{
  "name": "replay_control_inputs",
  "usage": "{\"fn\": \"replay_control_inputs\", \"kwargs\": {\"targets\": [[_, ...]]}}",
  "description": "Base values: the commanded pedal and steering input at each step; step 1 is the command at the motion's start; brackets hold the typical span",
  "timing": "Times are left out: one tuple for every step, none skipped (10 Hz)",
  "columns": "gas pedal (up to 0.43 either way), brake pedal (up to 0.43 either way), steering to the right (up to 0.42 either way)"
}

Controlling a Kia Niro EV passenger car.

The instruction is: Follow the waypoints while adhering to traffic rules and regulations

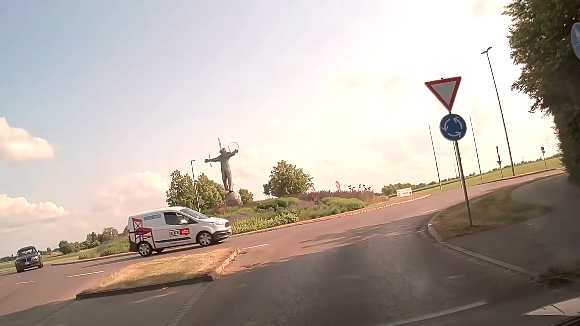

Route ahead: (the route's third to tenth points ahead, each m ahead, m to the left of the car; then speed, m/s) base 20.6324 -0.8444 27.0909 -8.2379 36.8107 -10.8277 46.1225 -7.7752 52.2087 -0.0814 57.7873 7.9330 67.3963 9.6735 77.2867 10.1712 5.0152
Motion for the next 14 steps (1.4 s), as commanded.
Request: {"fn": "replay_control_inputs", "kwargs": {"targets": [[0.0, 0.14, -0.005], [0.0, 0.152, -0.004], [0.0, 0.177, 0.0], [0.0, 0.183, 0.002], [0.0, 0.201, 0.004], [0.0, 0.207, 0.006], [0.0, 0.22, 0.007], [0.0, 0.22, 0.009], [0.0, 0.213, 0.011], [0.0, 0.213, 0.015], [0.0, 0.201, 0.021], [0.0, 0.189, 0.026], [0.0, 0.171, 0.032], [0.0, 0.159, 0.035]]}}
